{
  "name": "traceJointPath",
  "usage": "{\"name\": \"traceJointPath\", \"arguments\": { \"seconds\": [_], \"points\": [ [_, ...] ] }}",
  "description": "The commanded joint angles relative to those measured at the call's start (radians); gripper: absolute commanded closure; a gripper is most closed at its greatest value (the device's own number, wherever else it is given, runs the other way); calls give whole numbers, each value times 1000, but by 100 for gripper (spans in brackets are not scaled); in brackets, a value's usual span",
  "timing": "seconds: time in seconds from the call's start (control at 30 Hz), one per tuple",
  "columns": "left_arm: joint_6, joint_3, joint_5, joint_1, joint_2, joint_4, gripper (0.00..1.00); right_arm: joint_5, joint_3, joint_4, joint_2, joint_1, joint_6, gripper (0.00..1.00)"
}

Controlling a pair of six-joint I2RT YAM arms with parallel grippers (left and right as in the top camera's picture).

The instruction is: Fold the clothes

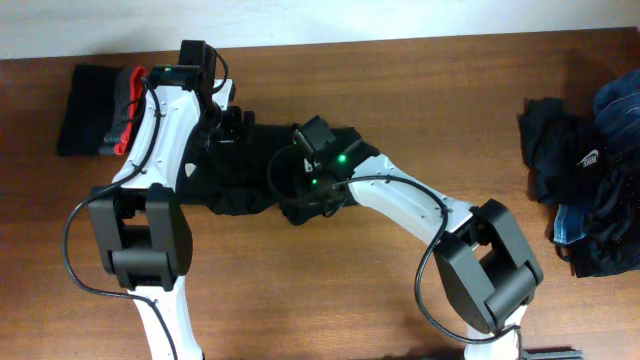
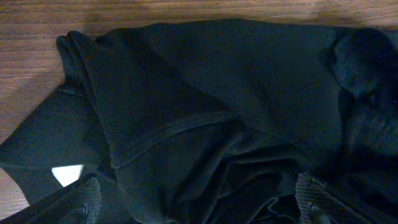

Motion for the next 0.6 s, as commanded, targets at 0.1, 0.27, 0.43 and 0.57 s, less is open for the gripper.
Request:
{"name": "traceJointPath", "arguments": {
  "seconds": [0.1,0.27,0.43,0.57],
  "points": [
    [12,23,-3,2,-34,2,0,-2,25,33,13,8,-155,28],
    [12,23,-3,1,-34,2,1,-70,75,4,-21,-16,-244,22],
    [12,23,-3,2,-34,2,1,-72,146,-6,-83,-18,-296,20],
    [12,23,-3,2,-34,2,1,-4,158,-31,-84,-19,-291,20]
  ]
}}
